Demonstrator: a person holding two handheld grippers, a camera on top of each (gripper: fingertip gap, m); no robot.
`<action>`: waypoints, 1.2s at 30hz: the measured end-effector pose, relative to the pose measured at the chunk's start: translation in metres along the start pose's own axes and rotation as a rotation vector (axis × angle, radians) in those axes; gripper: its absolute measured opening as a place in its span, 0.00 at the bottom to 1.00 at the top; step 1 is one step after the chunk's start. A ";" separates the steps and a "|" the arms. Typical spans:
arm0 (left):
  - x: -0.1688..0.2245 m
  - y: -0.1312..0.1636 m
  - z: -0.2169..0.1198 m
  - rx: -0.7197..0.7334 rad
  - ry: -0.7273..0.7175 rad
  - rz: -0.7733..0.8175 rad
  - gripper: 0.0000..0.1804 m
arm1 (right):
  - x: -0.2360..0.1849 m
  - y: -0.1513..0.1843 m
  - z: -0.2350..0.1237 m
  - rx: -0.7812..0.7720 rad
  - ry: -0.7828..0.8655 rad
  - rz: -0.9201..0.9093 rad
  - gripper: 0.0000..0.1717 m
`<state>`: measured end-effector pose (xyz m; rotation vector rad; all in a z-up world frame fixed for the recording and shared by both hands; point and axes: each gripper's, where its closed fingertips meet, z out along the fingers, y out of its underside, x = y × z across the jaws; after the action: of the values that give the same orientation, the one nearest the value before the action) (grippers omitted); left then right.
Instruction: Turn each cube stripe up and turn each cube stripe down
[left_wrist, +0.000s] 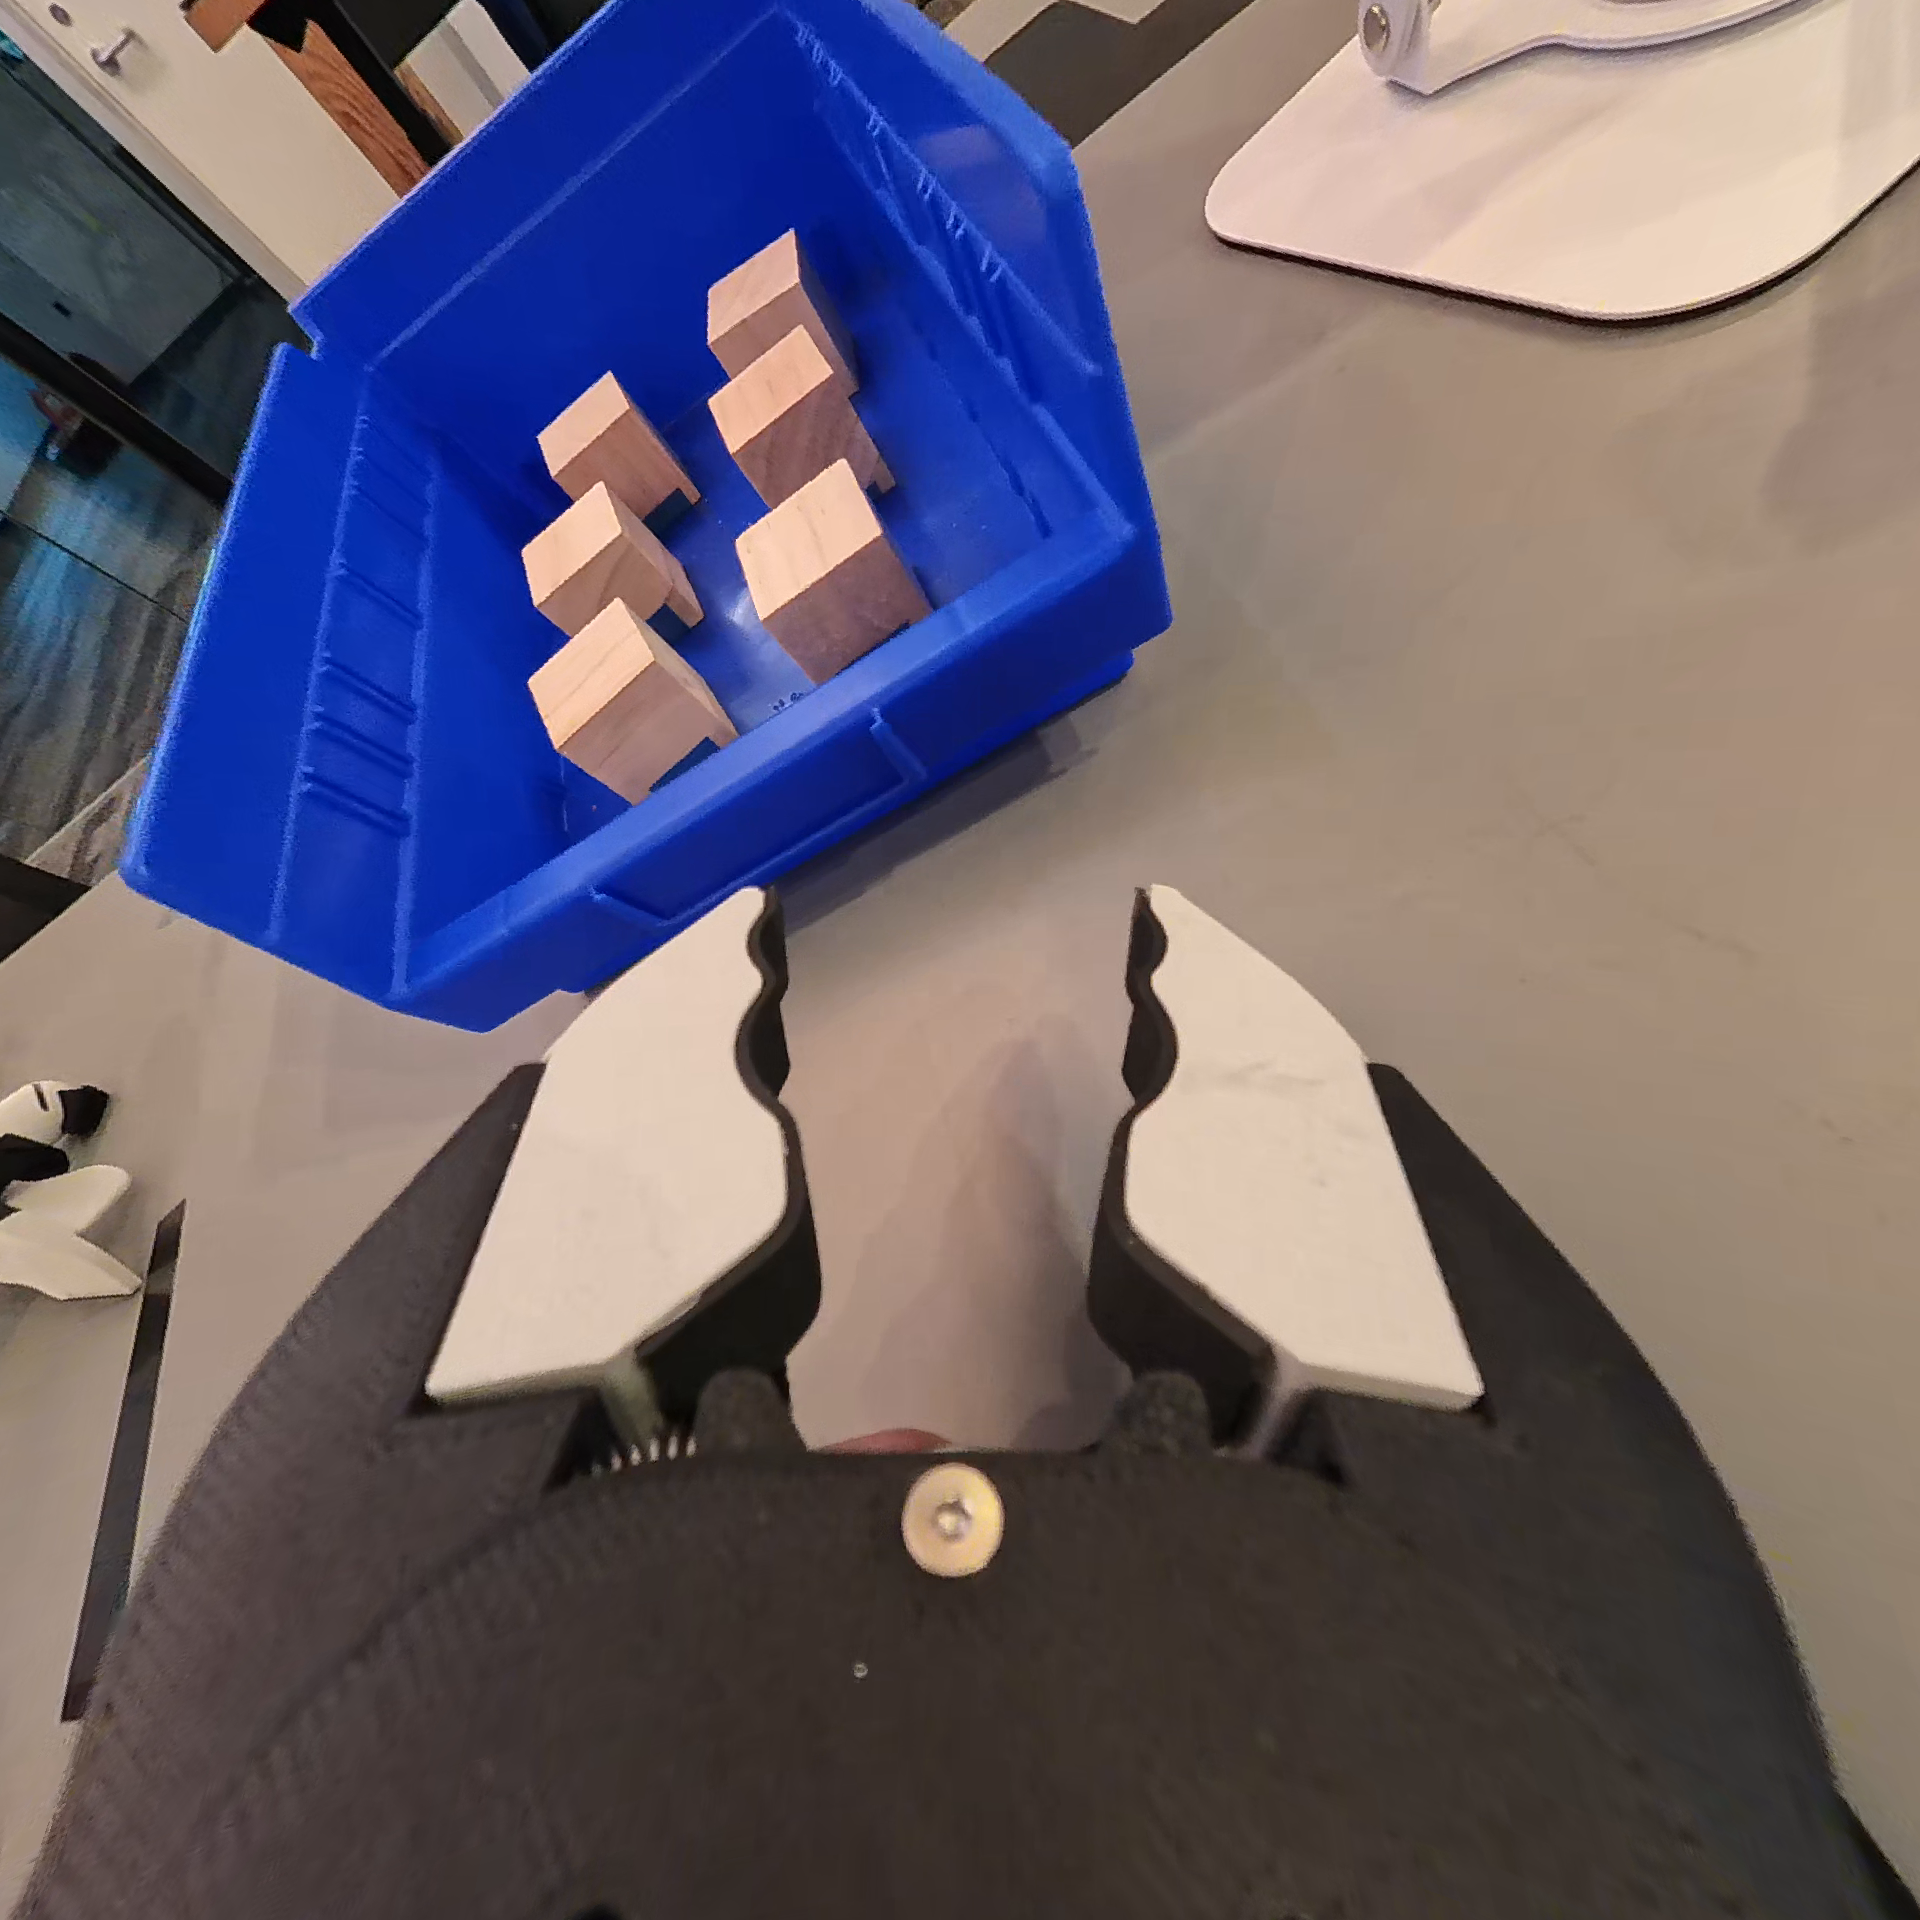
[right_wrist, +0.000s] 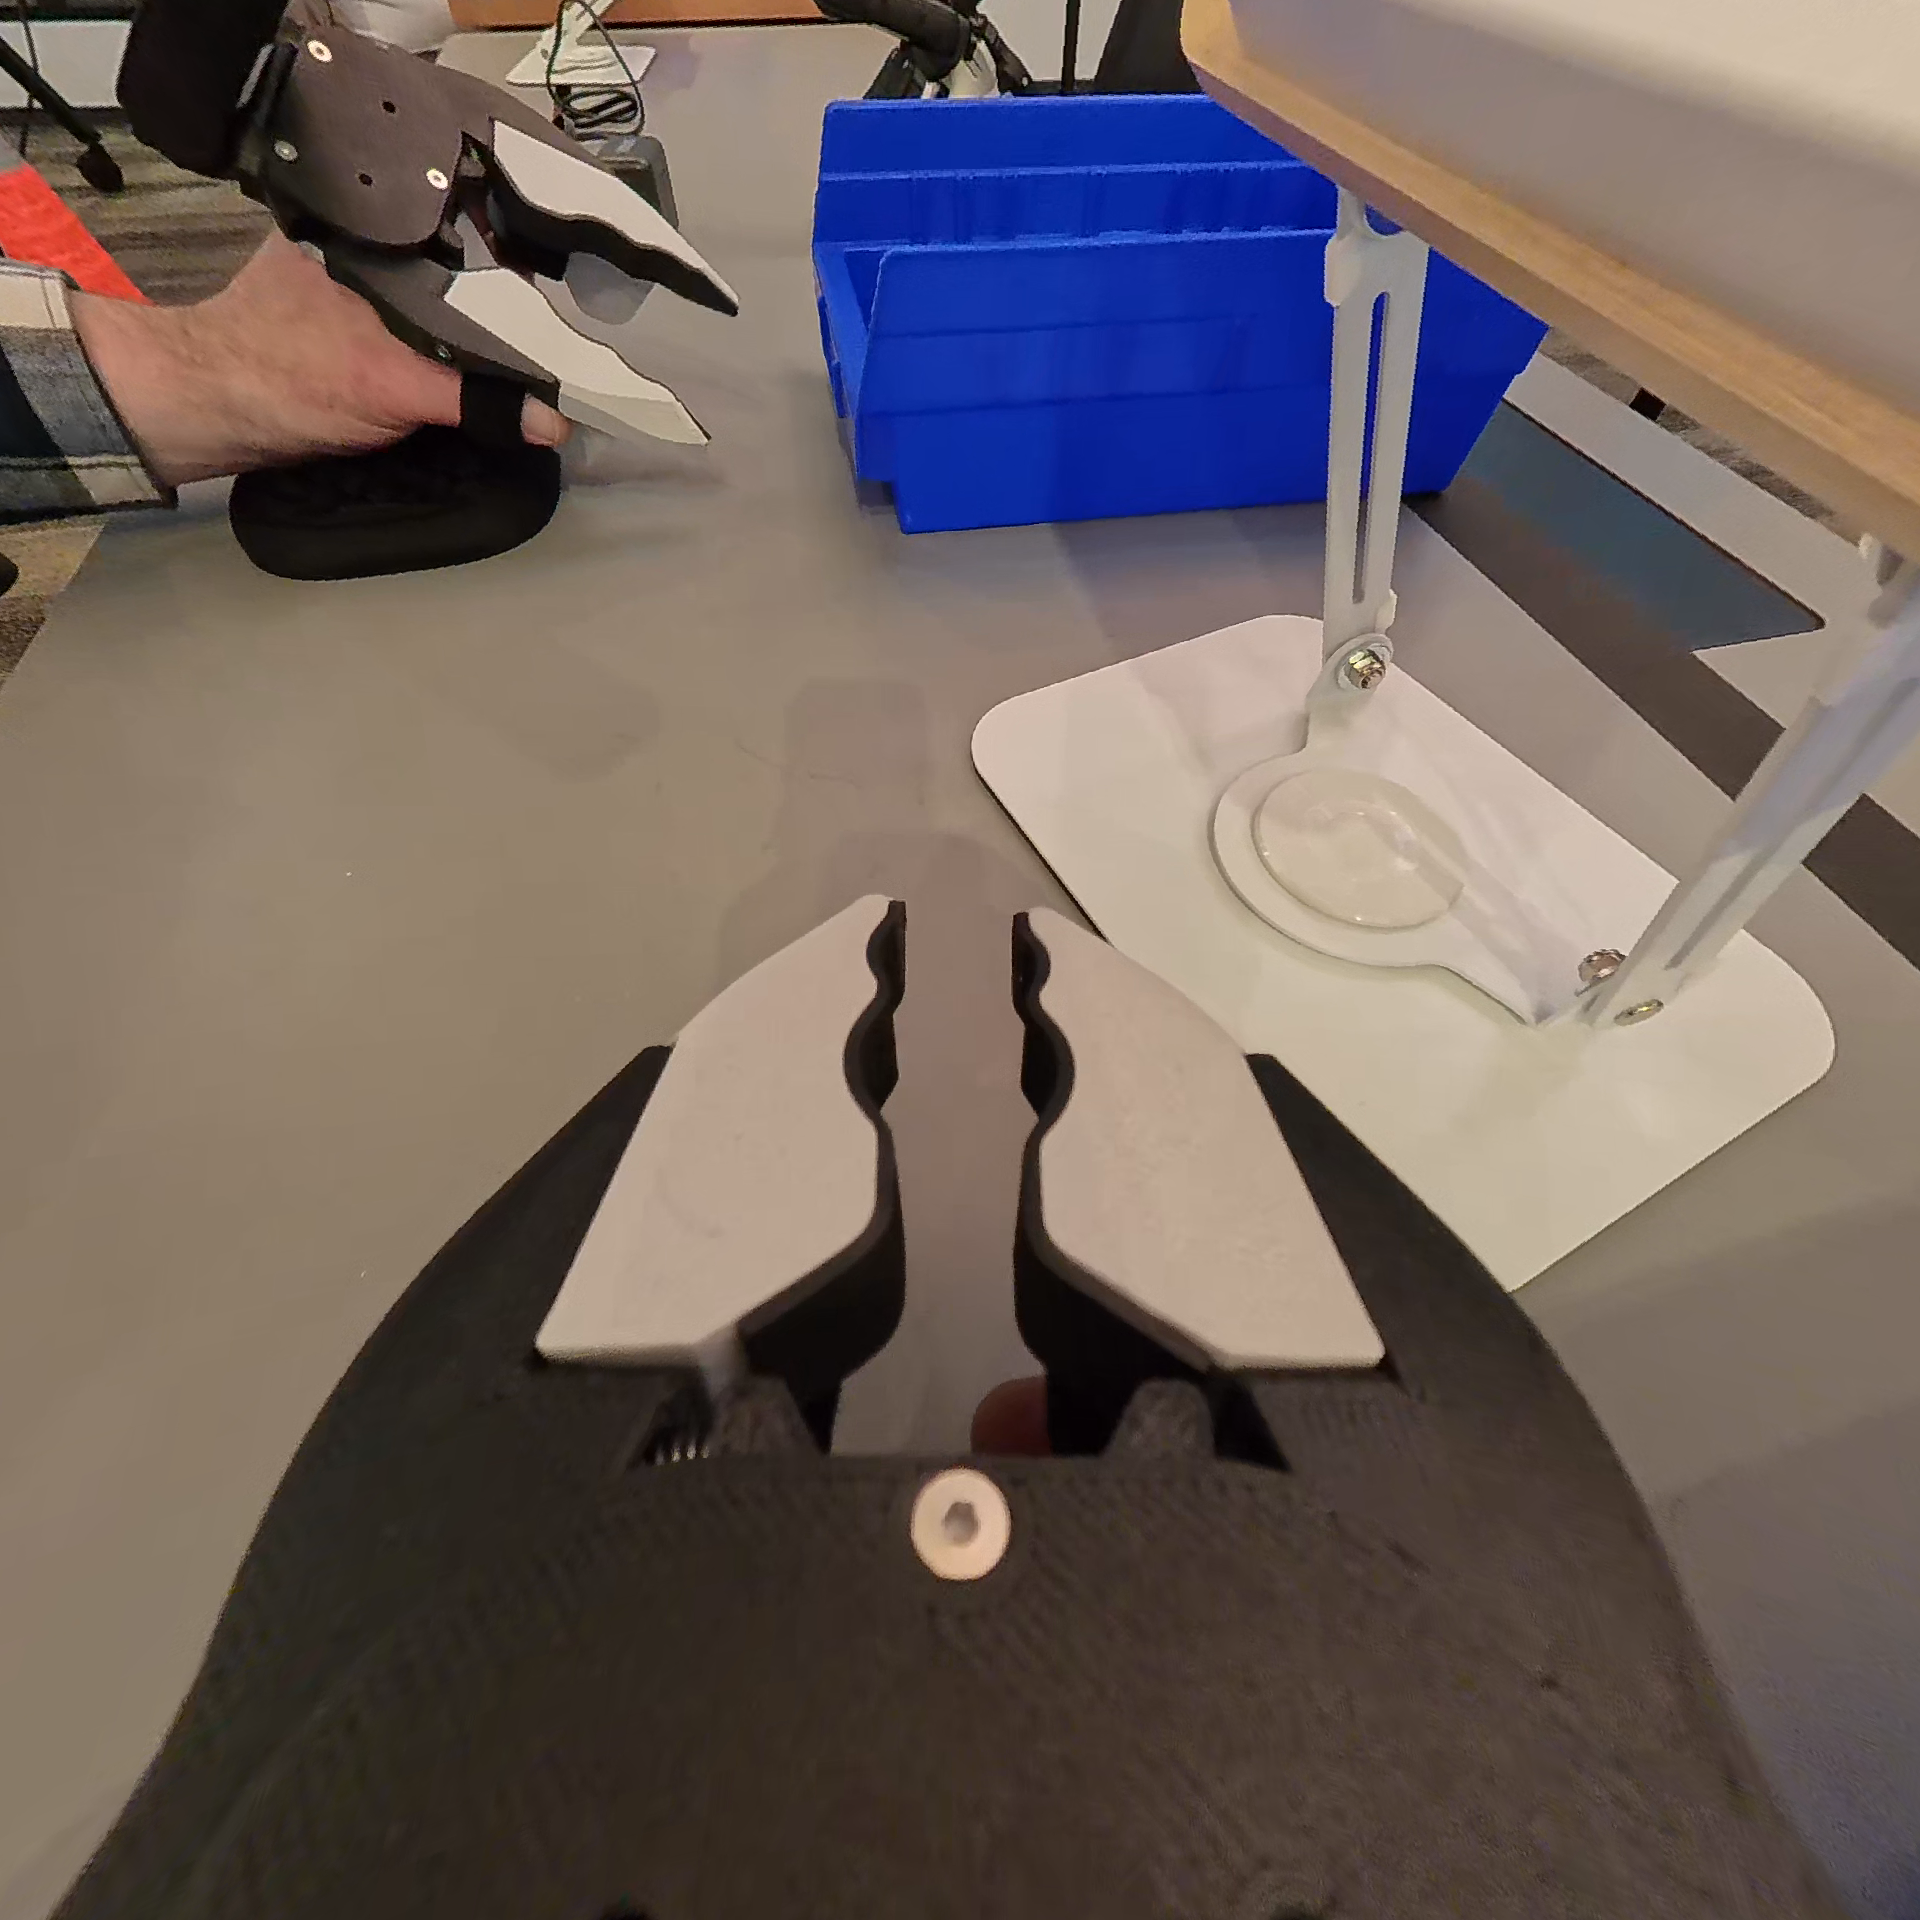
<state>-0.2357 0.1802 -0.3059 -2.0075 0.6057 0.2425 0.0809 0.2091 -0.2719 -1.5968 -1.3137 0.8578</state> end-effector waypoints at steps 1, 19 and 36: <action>0.000 0.000 0.000 0.001 0.003 -0.006 0.35 | 0.000 0.000 0.000 0.001 0.001 0.000 0.11; -0.013 -0.001 0.000 0.007 0.048 -0.169 0.48 | 0.004 0.000 -0.002 0.012 -0.005 0.027 0.11; 0.002 0.005 0.009 -0.075 0.010 -0.038 0.50 | 0.000 0.001 0.001 0.009 -0.032 0.040 0.11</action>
<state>-0.2356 0.1856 -0.3150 -2.0919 0.5720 0.2357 0.0809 0.2090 -0.2734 -1.6128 -1.3022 0.9159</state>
